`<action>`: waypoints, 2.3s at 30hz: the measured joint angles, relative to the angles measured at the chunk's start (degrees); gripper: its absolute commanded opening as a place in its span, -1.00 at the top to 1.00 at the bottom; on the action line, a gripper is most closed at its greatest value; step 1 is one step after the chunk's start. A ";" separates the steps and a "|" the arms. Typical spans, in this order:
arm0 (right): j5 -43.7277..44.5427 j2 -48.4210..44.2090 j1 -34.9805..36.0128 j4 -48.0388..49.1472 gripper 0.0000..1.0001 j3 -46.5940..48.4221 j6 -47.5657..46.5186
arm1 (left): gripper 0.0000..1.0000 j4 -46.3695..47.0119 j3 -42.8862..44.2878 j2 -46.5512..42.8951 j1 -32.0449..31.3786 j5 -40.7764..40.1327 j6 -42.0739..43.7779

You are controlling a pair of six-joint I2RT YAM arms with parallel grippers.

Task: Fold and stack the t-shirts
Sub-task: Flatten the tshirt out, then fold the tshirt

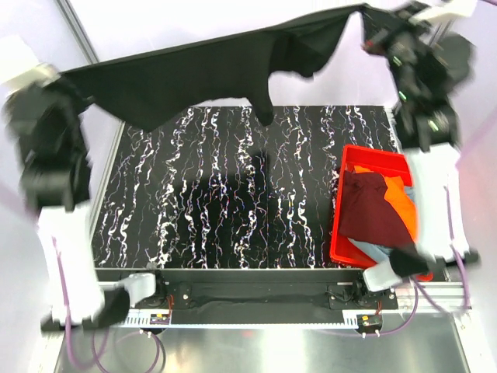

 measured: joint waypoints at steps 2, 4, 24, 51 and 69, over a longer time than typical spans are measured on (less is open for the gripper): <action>-0.46 -7.08 0.00 0.33 1.00 -5.16 0.02 | 1.00 0.87 -0.35 -5.33 0.00 0.42 -0.35; -1.29 -14.05 -0.02 0.55 1.00 -9.90 0.13 | 1.00 1.86 -2.34 -10.51 0.09 0.79 -0.55; -2.91 -22.60 -0.98 1.95 1.00 -33.00 2.36 | 1.00 4.17 -28.81 -18.43 0.76 2.01 -3.58; -3.04 32.44 -1.49 11.69 1.00 -22.38 5.22 | 1.00 6.95 -24.50 40.46 1.03 1.77 -13.55; -6.25 42.36 -2.25 -4.85 1.00 -7.39 4.24 | 1.00 1.75 -14.91 49.31 1.01 1.42 -9.29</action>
